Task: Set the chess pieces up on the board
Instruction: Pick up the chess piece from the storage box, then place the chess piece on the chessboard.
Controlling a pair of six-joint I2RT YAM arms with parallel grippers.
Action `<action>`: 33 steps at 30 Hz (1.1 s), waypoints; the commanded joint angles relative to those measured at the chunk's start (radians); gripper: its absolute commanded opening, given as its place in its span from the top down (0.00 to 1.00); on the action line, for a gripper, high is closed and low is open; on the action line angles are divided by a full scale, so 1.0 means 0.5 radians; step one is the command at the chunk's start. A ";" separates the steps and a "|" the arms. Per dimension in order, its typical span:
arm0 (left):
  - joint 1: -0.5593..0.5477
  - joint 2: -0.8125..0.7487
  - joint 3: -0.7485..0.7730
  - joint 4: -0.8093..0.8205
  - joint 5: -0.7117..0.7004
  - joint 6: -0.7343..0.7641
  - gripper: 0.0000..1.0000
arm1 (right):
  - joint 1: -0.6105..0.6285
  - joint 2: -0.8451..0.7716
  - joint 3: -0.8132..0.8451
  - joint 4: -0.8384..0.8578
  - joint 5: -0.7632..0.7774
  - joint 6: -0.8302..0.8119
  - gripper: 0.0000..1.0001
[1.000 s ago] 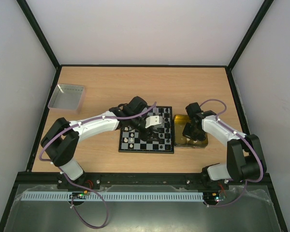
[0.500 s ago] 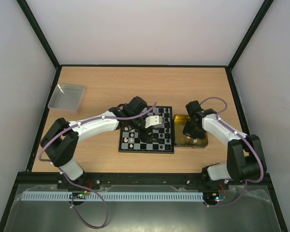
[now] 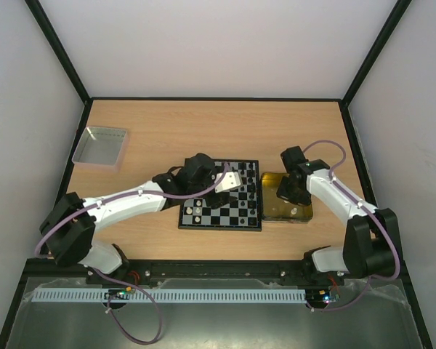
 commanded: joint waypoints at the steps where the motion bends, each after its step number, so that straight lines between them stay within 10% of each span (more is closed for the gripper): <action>1: 0.024 -0.079 -0.010 -0.033 0.039 -0.011 0.24 | 0.020 -0.067 0.110 -0.116 0.053 0.048 0.98; 6: 0.241 0.026 0.227 -0.705 1.025 0.184 0.26 | 0.246 -0.025 0.330 -0.193 0.070 0.155 0.98; 13: 0.446 -0.110 0.181 -1.053 1.363 0.495 0.26 | 0.739 0.182 0.694 -0.272 0.101 0.306 0.98; 33: 1.264 -0.963 -0.553 -1.448 0.882 1.151 0.32 | 1.578 0.971 1.563 -0.356 0.059 0.418 0.98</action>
